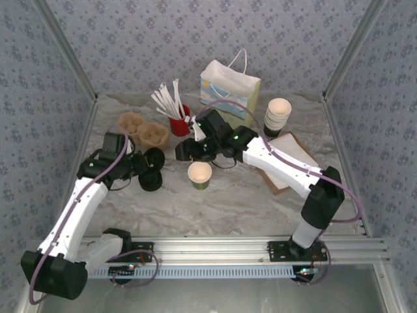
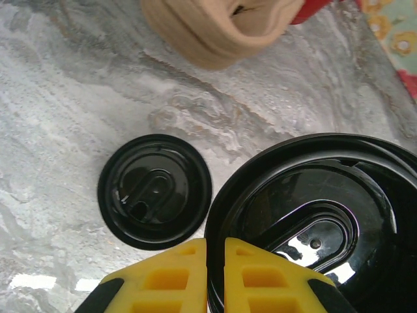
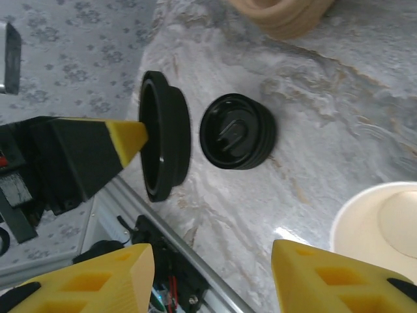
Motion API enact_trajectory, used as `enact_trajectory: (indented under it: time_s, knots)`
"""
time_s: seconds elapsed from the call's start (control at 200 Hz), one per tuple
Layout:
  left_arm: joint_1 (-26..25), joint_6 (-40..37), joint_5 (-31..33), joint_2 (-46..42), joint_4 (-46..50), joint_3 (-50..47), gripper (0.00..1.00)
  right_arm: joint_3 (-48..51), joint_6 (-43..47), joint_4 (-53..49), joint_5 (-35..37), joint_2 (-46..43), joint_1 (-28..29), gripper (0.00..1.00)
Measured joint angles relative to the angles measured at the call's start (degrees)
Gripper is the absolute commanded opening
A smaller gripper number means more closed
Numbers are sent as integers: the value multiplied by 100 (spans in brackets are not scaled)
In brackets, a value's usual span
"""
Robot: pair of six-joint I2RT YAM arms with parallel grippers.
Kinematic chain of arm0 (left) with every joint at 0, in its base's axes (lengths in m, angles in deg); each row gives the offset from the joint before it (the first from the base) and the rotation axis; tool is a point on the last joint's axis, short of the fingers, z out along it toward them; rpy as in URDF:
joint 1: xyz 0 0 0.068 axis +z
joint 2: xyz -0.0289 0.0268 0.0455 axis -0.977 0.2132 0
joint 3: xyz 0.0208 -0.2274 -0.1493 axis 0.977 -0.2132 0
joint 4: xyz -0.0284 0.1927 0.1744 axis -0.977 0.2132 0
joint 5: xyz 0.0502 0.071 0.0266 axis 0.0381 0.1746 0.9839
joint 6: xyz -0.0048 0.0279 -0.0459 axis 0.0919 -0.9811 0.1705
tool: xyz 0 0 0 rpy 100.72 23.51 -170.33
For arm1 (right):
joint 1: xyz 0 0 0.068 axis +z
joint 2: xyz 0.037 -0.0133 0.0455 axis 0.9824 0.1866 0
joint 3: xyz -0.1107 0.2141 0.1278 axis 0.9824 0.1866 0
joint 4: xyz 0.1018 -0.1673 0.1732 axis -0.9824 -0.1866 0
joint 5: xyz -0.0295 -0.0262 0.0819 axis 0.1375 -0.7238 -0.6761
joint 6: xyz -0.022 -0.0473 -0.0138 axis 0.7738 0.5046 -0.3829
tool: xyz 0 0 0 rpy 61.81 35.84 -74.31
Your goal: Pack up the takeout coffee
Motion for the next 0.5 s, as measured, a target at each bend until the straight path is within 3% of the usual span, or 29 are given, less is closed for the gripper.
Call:
enact_trajectory:
  time_s: [0.255,0.5]
  knots:
    - [-385,96,-28,4,131,341,12,-278,-262,151,-68,345,151,55]
    - [-597,212,-35,4,140,411,12,-503,-356,164,-70,553,181,46]
